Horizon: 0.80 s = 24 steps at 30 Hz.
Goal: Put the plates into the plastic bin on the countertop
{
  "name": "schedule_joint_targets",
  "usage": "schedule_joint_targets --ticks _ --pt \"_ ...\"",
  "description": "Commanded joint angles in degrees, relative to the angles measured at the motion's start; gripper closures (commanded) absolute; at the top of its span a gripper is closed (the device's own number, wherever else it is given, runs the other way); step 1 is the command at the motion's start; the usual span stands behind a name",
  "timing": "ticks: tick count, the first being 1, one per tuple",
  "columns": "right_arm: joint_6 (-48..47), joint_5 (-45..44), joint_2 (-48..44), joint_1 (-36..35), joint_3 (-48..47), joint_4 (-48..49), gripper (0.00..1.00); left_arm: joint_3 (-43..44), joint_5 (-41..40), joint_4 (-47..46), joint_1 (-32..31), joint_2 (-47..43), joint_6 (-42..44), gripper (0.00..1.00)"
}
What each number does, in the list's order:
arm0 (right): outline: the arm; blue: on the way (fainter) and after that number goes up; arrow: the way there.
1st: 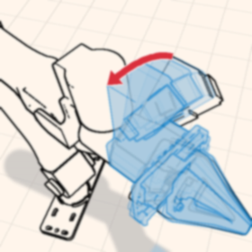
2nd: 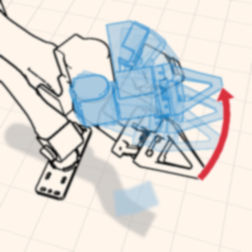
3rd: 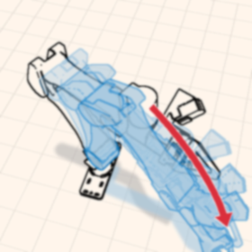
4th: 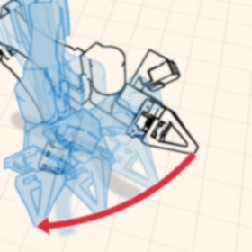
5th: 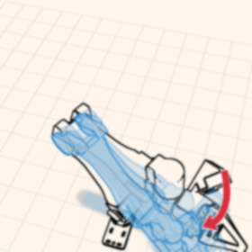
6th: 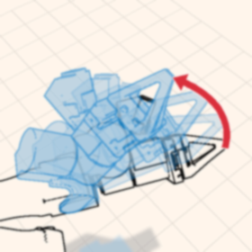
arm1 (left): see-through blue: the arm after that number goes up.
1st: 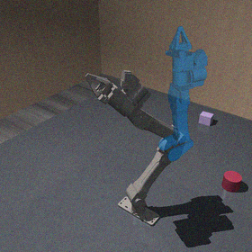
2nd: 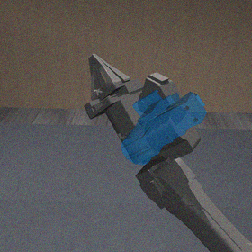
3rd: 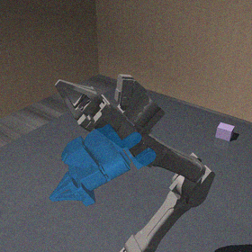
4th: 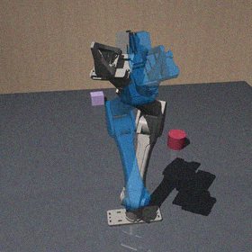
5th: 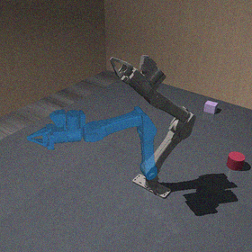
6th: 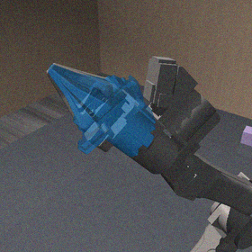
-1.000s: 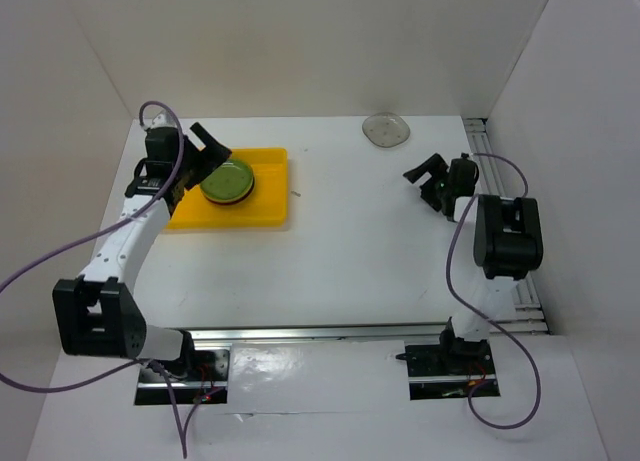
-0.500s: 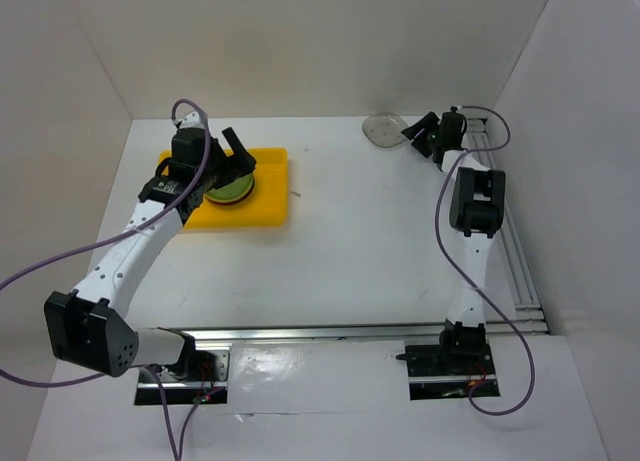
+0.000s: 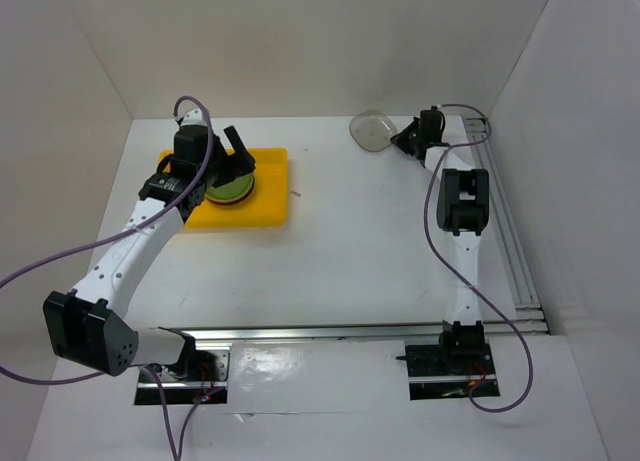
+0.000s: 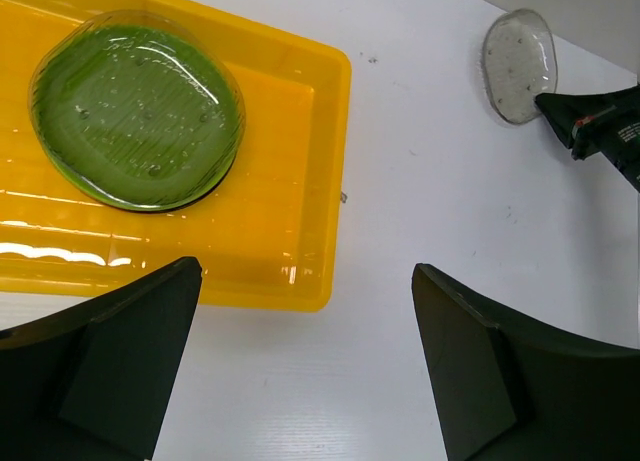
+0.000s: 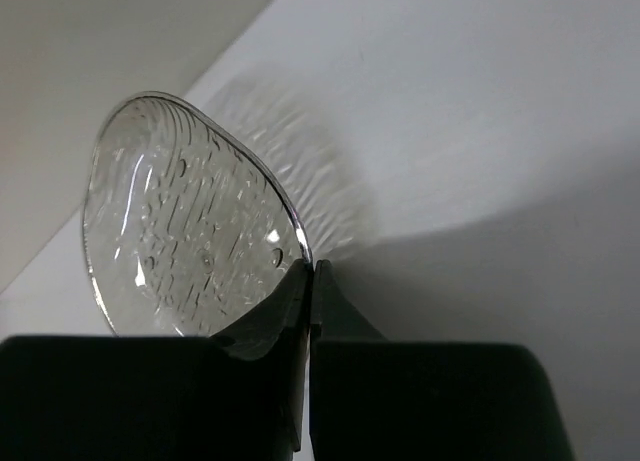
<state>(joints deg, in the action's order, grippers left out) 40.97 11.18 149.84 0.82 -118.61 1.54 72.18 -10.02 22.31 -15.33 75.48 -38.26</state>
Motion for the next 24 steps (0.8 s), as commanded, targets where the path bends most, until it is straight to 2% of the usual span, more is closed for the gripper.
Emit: schedule_joint_targets --ticks 1,2,3,4,6,7,8,10,13,17,18,21,24 --pt "-1.51 -3.62 -4.61 -1.43 10.56 -10.17 1.0 3.74 0.87 -0.6 -2.15 1.77 4.06 0.0" --pt "-1.51 -4.4 -7.95 -1.96 17.81 -5.89 1.0 4.28 3.32 -0.6 -2.85 3.17 4.85 0.0" --pt "-1.51 -5.54 -16.34 -2.92 21.62 -4.02 1.0 4.8 4.39 -0.6 -4.17 3.88 6.08 0.0" --pt "-2.03 -7.29 -20.86 -3.8 25.4 -2.61 1.0 4.81 5.18 -0.6 -4.96 3.88 6.09 0.0" --pt "-3.17 -14.06 -29.12 -6.6 34.12 -2.07 1.0 4.81 5.97 -0.6 -6.37 4.59 6.62 0.0" --pt "-3.96 -17.3 -37.0 -7.49 36.75 -2.68 1.0 4.81 6.5 -1.64 -7.16 4.59 6.62 0.0" --pt "-4.49 -18.55 -40.64 -8.37 42.0 -3.21 1.0 4.29 7.38 -2.35 -7.17 4.59 6.62 0.0" --pt "-6.42 -19.35 -50.55 -11.43 46.6 -3.21 1.0 4.28 9.57 -2.88 -7.78 5.2 7.14 0.0" --pt "-9.14 -13.84 -60.23 -14.25 54.6 -3.48 1.0 4.28 12.21 -3.5 -8.49 7.04 7.67 0.0" --pt "-8.11 6.16 -67.12 -14.27 64.19 3.19 1.0 3.41 15.29 -5.6 -9.01 8.8 7.67 0.0" --pt "-8.1 8.83 -67.13 -14.27 65.07 3.99 1.0 3.4 15.82 -6.13 -9.01 9.33 7.67 0.0" --pt "-8.1 12.72 -68.18 -14.96 65.78 4.0 1.0 1.83 16.53 -8.07 -9.01 9.33 7.15 0.0" --pt "-8.1 10.71 -69.41 -16.46 65.78 4.0 1.0 -0.45 19.42 -10.96 -9.01 9.33 6.01 0.0"
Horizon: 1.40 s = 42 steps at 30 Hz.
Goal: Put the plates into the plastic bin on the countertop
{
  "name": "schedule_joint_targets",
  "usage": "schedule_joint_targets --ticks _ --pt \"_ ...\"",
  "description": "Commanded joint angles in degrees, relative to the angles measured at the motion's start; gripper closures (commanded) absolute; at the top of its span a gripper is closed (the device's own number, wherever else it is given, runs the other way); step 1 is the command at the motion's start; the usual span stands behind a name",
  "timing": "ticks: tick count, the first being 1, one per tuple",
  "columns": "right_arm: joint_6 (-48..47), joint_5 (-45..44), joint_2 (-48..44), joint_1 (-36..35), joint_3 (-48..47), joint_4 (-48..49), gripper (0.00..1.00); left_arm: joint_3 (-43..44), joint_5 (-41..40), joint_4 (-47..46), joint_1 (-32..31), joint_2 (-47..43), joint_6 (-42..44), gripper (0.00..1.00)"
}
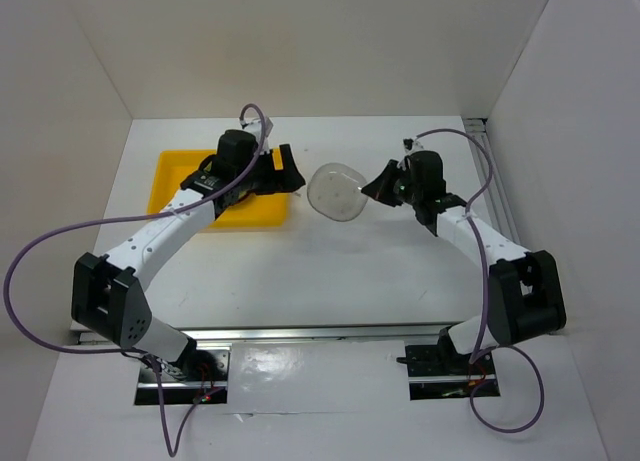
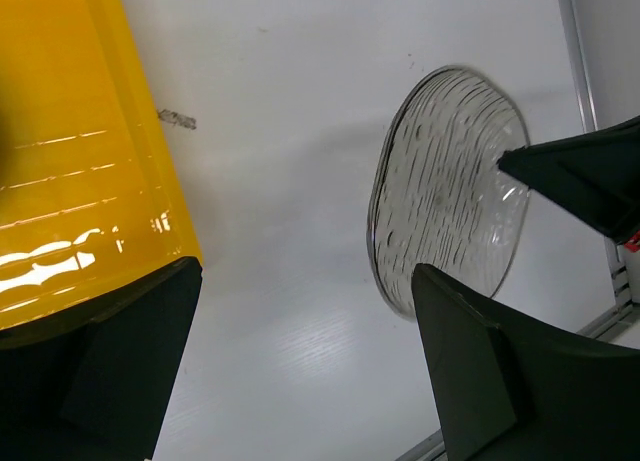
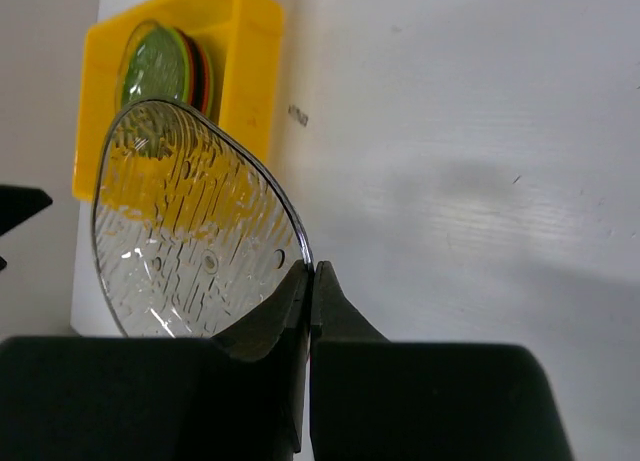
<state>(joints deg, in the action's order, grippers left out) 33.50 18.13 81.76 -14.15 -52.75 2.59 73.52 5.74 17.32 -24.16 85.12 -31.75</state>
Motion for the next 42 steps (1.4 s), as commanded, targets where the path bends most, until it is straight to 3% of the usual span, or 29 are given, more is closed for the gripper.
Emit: schedule_joint_targets --ticks 1,7,10,11,12,14,15,17,18,21,23,24,25,26,27,28,30,35,37,42 --pt "-0.62 3.75 -1.34 -1.49 -0.07 2.95 1.0 -2.58 4.36 -6.68 -0.18 -0.31 -0.51 0.0" --pt "3.32 6.92 -1.34 -2.11 -0.69 5.75 1.0 -3.73 5.59 -7.21 -0.18 -0.4 -0.51 0.11" --pt "4.64 7.45 -1.34 -3.16 -1.3 6.63 1.0 -3.73 6.13 -7.21 -0.18 0.22 -0.51 0.23" --pt "4.65 7.45 -1.34 -3.16 -1.3 7.86 1.0 -3.73 6.13 -7.21 -0.18 0.22 -0.51 0.28" --pt "5.43 7.45 -1.34 -3.68 -1.3 7.87 1.0 -3.73 6.13 -7.21 -0.18 0.22 -0.51 0.4" --pt "6.05 7.45 -1.34 -4.22 -1.3 8.4 1.0 -3.73 6.13 -7.21 -0.18 0.22 -0.51 0.5" --pt "6.05 7.45 -0.73 -4.91 -1.3 9.27 1.0 -3.73 6.13 -7.21 -0.18 0.83 -0.51 0.66" --pt "6.67 7.45 -0.72 -5.62 -1.3 9.88 1.0 -3.12 6.13 -7.21 -0.18 1.53 -0.51 0.75" --pt "6.67 7.45 -0.72 -6.15 -1.3 9.89 1.0 -2.51 6.13 -7.21 -0.18 1.54 -0.51 0.88" --pt "7.29 6.92 -0.19 -7.29 -1.3 10.51 1.0 -1.97 6.13 -6.69 -0.79 2.94 -0.51 0.92" --pt "7.81 6.04 0.33 -7.82 -1.3 11.03 1.0 -1.28 5.61 -5.99 -0.8 3.47 -0.51 1.0" --pt "7.81 5.0 0.33 -7.82 -1.3 11.03 0.89 -0.66 4.12 -5.98 -0.8 3.47 -0.51 1.0" --pt "7.81 4.11 0.33 -7.82 -1.3 10.34 0.64 -0.65 2.45 -5.03 -0.8 3.47 -1.29 1.0" --pt "7.81 1.23 -0.19 -7.82 -0.34 10.33 0.33 0.82 0.44 -4.23 -0.8 3.99 -1.82 1.0" --pt "7.12 -0.62 -0.19 -7.82 0.88 8.59 0.1 1.8 -4.2 -0.83 0.16 4.0 -2.61 1.0" --pt "5.8 -2.38 -0.89 -7.82 1.51 7.62 0.0 2.85 -6.33 1.29 2.78 4.0 -4.97 1.0" --pt "4.65 -6.26 -0.9 -7.82 3.6 5.68 0.0 3.56 -10.46 2.45 6.48 4.0 -6.92 1.0" --pt "3.95 -4.42 -0.9 -7.82 11.52 9.88 0.0 1.63 -10.48 -3.23 19.4 2.59 -8.33 1.0" --pt "3.95 -4.42 -0.9 -8.35 14.6 11.38 0.0 1.63 -6.9 -4.23 23.96 5.12 -7.81 1.0" --pt "1.84 -3.89 -0.37 -8.35 16.98 11.91 0.0 -1.16 -6.0 -8.51 29.69 7.51 -9.91 1.0"
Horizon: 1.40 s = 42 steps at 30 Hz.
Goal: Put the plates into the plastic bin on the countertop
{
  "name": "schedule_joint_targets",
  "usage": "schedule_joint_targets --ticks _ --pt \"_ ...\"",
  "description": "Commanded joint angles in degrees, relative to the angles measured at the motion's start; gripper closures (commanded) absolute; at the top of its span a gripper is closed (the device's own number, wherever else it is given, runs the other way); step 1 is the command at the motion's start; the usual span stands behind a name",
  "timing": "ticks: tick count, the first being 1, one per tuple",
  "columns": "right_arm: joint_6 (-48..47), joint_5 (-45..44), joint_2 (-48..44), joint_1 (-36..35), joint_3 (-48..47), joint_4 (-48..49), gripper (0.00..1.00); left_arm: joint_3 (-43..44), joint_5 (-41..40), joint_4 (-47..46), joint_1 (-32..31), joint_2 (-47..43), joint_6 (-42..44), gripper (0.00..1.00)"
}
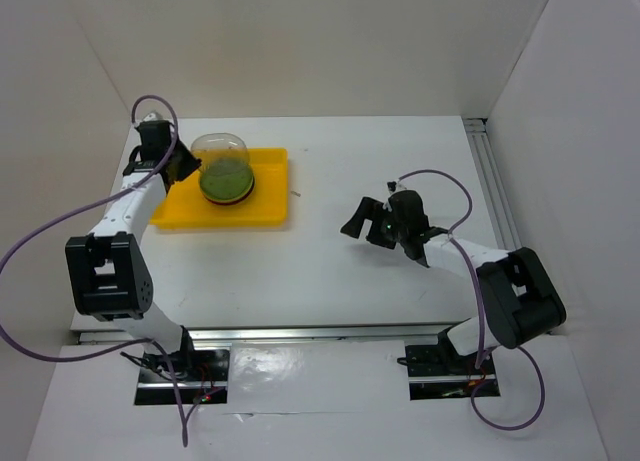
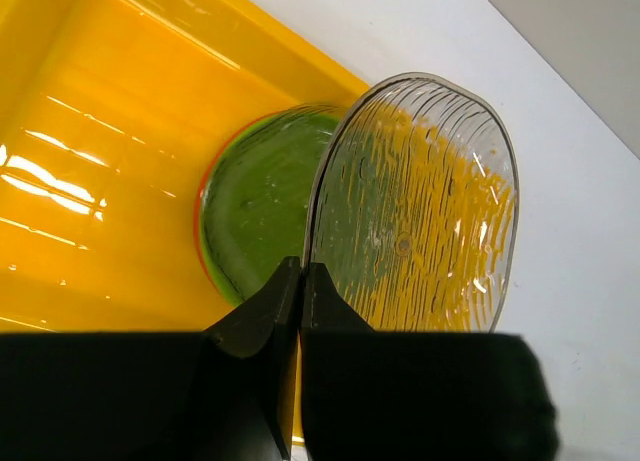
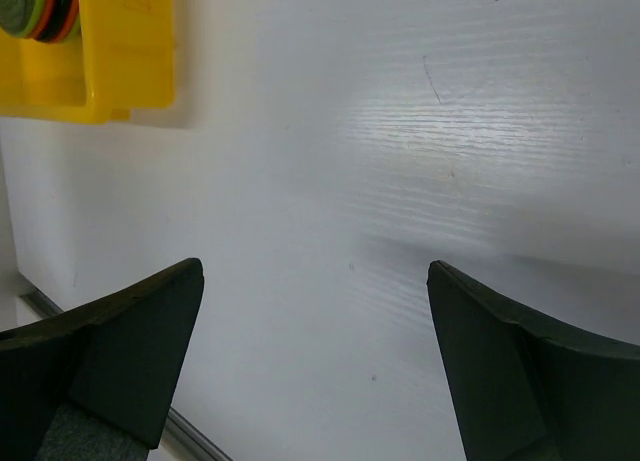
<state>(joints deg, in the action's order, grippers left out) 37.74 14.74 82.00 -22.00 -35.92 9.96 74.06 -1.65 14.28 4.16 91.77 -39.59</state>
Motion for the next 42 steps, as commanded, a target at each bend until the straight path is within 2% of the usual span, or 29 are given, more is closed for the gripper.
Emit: schedule_joint_targets --ticks 1,4,6,7,9,10,14,16,20,26,31,34,37,39,40,42 --pt "-2.4 -0.5 -0.61 -0.5 0.85 5.07 0.0 -2.34 4.0 -6.89 2.24 0.87 -2.07 1.0" --pt "-3.72 0.1 -0.61 -0.5 2.16 5.6 0.0 -1.73 7.17 -8.13 5.5 3.32 -1.36 1.0" --pt "-4.25 0.98 -0.61 -0.5 3.05 6.39 0.0 -1.73 13.84 -11.28 7.87 4.82 0.65 1.0" --pt "-4.95 0.99 -0.61 -0.5 3.05 7.0 0.0 -0.34 19.78 -12.51 8.66 5.78 1.79 1.0" --pt "-5.48 2.39 0.01 -1.03 3.05 7.01 0.0 1.87 25.44 -13.66 10.07 7.89 5.38 1.0" --pt "-5.48 2.4 0.53 -1.03 3.05 7.01 0.0 4.31 30.25 -14.28 10.07 10.08 6.54 1.0" --pt "-7.41 2.92 0.53 -1.03 3.05 6.4 0.0 13.28 36.61 -9.46 10.07 16.93 12.42 1.0" --pt "-8.81 2.92 0.53 -1.03 3.05 5.6 0.0 17.58 35.33 -2.79 10.07 19.05 14.1 1.0" --pt "-10.49 2.92 0.53 -0.41 2.0 4.37 0.0 16.3 29.43 -0.92 8.58 18.45 19.45 1.0" --pt "-10.49 4.94 -0.08 0.64 2.52 4.99 0.0 15.76 27.14 0.3 8.58 18.45 19.47 1.0" --pt "-10.49 5.47 -0.7 1.17 3.05 5.51 0.0 13.48 21.71 1.19 8.58 17.49 19.47 0.95" --pt "-10.49 6.09 -0.7 1.7 3.05 6.03 0.0 12.33 21.16 0.66 9.11 16.35 18.94 0.9" --pt "-10.49 6.09 -1.92 1.7 3.58 5.52 0.0 11.81 20.55 0.66 9.11 16.34 18.32 0.77" --pt "-10.49 6.09 -2.45 1.7 3.58 5.51 0.0 11.28 19.59 0.66 9.11 15.72 18.32 0.73" --pt "-10.49 5.57 -2.46 1.7 3.58 4.99 0.0 10.67 18.97 0.66 9.11 14.85 17.63 0.67" --pt "-10.49 5.56 -3.06 1.7 3.58 4.99 0.0 10.66 18.96 0.66 9.11 12.75 17.1 0.63"
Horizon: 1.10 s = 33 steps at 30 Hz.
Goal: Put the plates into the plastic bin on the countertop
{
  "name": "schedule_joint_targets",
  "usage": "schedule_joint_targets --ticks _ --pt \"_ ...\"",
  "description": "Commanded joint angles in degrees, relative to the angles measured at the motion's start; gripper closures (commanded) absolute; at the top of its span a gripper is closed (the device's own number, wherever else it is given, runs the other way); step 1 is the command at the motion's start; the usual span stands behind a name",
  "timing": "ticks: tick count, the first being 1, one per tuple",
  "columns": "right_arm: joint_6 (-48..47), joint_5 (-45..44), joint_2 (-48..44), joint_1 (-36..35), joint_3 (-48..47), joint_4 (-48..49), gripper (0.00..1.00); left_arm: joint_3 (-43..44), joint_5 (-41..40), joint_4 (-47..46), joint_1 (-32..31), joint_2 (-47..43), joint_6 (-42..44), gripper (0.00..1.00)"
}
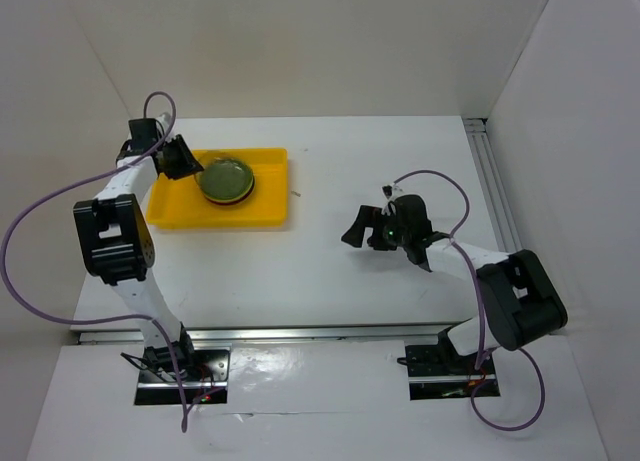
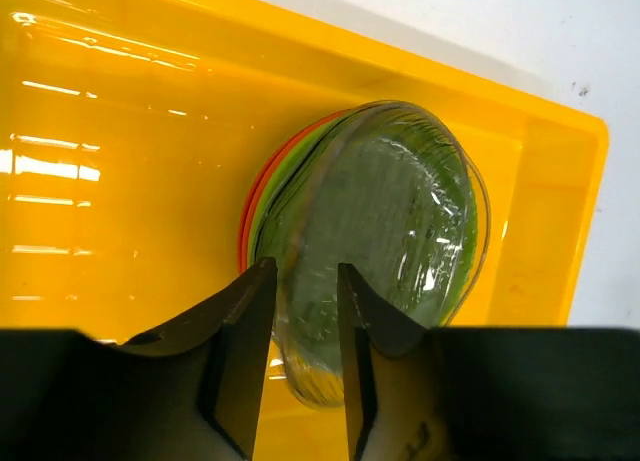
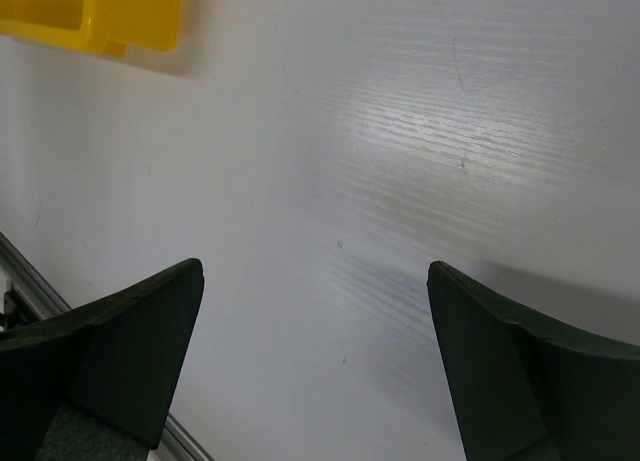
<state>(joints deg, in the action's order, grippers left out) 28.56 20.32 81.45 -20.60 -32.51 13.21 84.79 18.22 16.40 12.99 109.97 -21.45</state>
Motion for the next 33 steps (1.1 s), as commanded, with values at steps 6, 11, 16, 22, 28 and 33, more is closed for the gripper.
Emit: schedule_joint_targets --ticks 6,11,16,22,28,33 --pt "-1.31 -0.01 -3.05 0.3 -0.36 1.73 0.0 0.99 -1.43 -1.64 0.28 -12.14 -2.19 0.0" --pt "-0.78 -0.01 -3.05 0.3 -0.36 1.12 0.0 2.66 -3.0 -0.5 0.28 -16.45 -3.42 0.0" --pt "-0.78 -1.33 -3.58 0.3 -0.36 0.59 0.0 0.02 -5.73 -1.02 0.28 -18.22 -3.95 0.0" --pt "-2.1 -5.8 -7.7 -1.63 -2.72 -5.28 0.0 -5.6 -10.54 1.69 -3.23 -22.51 -6.32 0.0" --pt "-5.35 -22.85 -20.09 -7.69 -13.6 -25.21 0.0 -5.84 -23.05 14.35 -17.29 -40.86 -7.45 0.0" --pt "-8.25 -27.95 -28.69 -10.34 -20.65 -36.84 0.0 -20.78 -19.11 14.97 -21.26 -61.07 -8.78 0.0"
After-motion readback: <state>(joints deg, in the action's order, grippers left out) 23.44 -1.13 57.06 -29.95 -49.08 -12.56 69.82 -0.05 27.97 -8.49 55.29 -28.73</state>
